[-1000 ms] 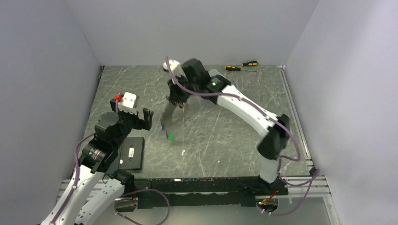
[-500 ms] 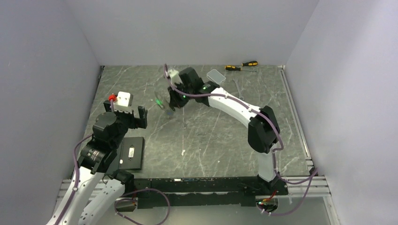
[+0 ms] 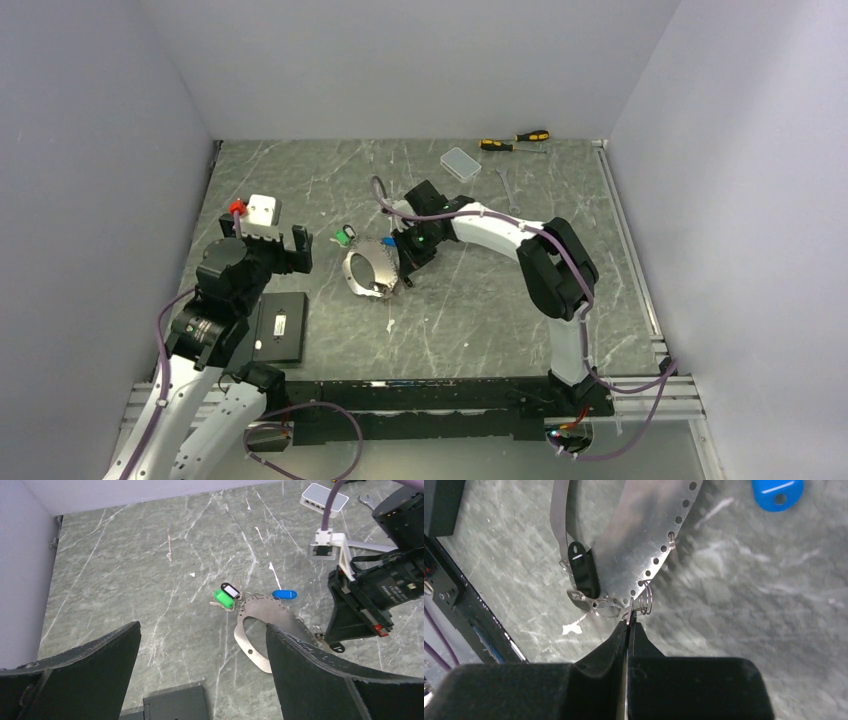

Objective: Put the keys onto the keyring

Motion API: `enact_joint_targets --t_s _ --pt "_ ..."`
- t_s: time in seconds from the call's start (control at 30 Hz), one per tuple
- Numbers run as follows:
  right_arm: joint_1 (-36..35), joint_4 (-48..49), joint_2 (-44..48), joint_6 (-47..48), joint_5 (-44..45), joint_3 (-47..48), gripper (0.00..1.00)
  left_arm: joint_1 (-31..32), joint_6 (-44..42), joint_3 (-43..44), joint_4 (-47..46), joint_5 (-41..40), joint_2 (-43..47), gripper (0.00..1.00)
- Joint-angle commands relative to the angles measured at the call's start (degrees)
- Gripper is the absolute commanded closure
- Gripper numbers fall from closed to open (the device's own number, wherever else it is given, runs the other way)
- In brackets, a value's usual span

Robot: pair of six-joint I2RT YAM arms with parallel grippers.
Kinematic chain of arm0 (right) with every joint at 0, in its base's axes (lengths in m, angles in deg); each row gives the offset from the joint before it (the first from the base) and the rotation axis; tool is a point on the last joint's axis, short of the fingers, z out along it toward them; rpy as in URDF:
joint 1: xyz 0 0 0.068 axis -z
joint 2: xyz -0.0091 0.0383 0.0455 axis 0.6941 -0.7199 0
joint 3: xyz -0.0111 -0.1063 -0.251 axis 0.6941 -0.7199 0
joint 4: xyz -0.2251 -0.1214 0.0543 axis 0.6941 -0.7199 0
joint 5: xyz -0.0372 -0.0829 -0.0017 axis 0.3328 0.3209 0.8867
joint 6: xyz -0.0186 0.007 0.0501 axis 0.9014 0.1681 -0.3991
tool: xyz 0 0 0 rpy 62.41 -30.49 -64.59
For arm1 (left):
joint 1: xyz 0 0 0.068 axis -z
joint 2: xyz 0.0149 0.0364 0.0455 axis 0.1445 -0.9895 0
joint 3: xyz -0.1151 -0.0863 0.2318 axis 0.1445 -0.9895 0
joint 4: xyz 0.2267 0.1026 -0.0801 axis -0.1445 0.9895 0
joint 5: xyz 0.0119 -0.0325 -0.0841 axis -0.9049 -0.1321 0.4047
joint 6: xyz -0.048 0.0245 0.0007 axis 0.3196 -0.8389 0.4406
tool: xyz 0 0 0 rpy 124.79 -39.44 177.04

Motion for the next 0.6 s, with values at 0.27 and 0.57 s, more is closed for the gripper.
enact_joint_targets --t_s 0.27,0.57 --pt "0.61 -9.88 3.70 6.55 1.53 -2.04 1.00 -0.76 1.12 0.82 -0.73 1.91 -0.62 0.01" --pt "-5.35 -10.85 0.00 7.08 4.08 -2.14 0.99 -1.44 1.21 0.98 -0.71 2.25 -0.47 0.01"
